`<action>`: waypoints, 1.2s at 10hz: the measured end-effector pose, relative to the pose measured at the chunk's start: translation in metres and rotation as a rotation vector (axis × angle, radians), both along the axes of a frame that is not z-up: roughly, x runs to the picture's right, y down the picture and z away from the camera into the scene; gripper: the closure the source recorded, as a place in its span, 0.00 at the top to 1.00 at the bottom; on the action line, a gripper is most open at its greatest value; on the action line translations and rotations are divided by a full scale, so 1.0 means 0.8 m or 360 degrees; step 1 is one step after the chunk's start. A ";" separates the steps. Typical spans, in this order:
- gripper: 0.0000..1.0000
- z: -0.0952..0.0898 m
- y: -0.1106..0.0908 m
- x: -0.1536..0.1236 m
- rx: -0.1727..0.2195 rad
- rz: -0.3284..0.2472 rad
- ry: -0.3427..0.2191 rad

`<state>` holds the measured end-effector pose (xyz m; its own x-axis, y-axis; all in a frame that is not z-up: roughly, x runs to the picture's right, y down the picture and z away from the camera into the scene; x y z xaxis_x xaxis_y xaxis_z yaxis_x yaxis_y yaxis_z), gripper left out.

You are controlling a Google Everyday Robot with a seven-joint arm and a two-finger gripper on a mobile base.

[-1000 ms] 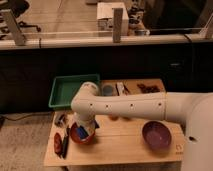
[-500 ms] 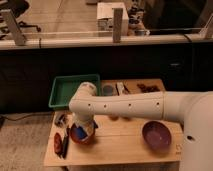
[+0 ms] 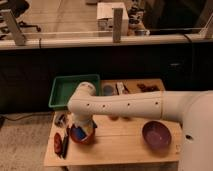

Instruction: Place sponge in tray

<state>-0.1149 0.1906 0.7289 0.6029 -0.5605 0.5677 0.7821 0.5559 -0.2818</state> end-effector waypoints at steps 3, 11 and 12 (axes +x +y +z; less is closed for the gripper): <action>0.00 0.005 -0.029 -0.003 0.0053 -0.0007 -0.0011; 0.00 0.030 -0.130 -0.036 0.0237 -0.0055 -0.0068; 0.00 0.036 -0.143 -0.042 0.0272 -0.0050 -0.0084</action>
<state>-0.1488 0.0764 0.7577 0.5555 -0.6699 0.4926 0.8110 0.5672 -0.1434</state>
